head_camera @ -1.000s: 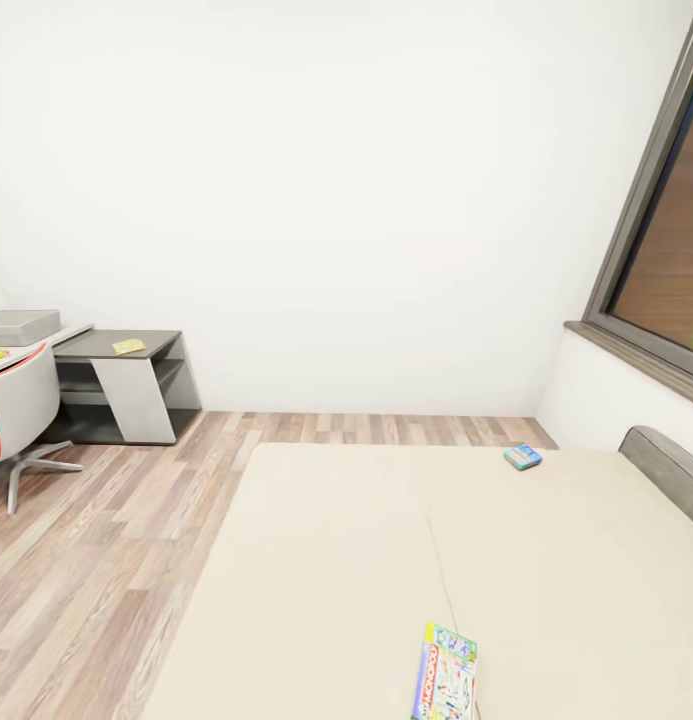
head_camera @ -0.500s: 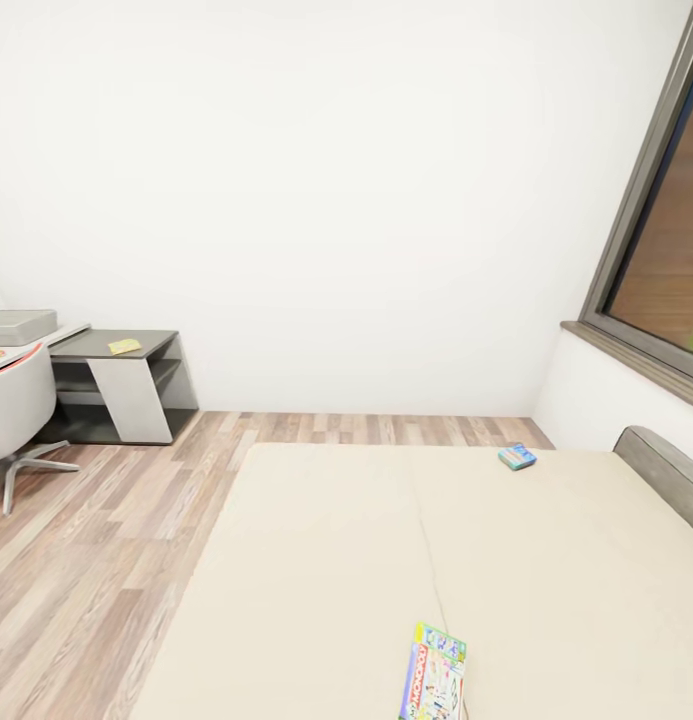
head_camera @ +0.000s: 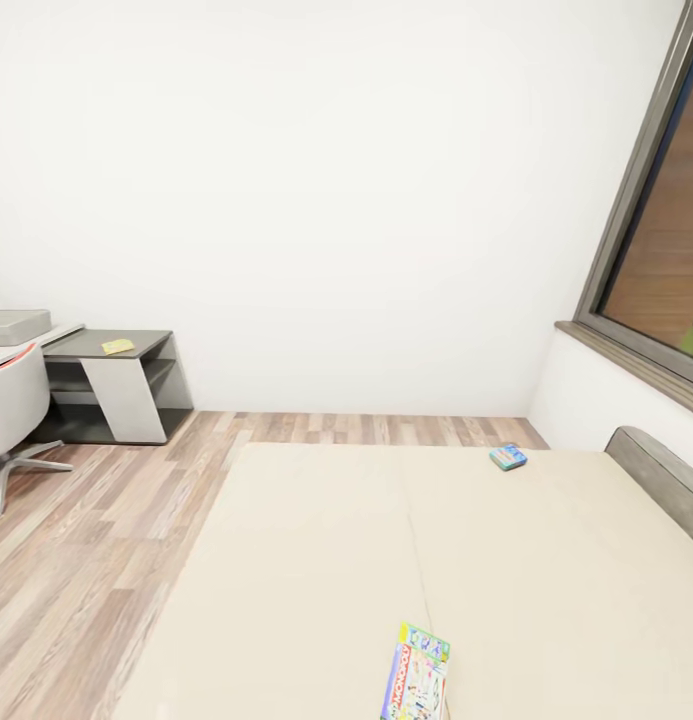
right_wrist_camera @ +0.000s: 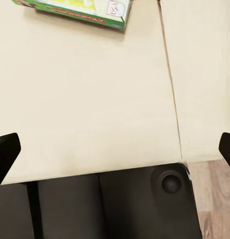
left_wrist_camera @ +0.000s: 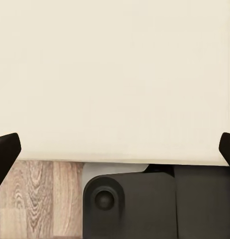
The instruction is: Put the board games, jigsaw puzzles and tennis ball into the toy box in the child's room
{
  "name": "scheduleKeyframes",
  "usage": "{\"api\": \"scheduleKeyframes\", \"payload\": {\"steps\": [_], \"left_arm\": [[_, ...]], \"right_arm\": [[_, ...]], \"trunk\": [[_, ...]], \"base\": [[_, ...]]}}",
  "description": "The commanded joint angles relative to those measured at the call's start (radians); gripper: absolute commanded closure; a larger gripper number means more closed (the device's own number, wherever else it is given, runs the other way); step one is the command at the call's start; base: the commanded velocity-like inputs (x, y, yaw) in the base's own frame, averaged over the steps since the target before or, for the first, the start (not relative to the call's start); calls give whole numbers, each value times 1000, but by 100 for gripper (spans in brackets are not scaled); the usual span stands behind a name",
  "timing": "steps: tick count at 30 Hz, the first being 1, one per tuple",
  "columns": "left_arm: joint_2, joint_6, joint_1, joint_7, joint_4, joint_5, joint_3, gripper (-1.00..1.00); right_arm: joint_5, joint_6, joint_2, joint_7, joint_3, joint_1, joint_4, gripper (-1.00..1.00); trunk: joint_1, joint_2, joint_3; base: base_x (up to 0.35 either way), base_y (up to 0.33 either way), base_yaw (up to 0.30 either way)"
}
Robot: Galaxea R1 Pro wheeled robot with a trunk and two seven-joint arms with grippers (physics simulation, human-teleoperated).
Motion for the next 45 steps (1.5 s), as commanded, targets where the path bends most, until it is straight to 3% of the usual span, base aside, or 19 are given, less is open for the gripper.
{"api": "scheduleKeyframes", "payload": {"steps": [1, 45], "left_arm": [[0, -3, -1, 3, 1, 0, -2, -100], [6, 0, -1, 0, 1, 2, -1, -100]], "right_arm": [[-7, 4, 1, -2, -3, 0, -2, -100], [-16, 4, -10, -2, -9, 4, -7, -100]], "trunk": [[1, -2, -2], [1, -2, -2]], "base": [[0, -74, 0], [0, -7, 0]]}}
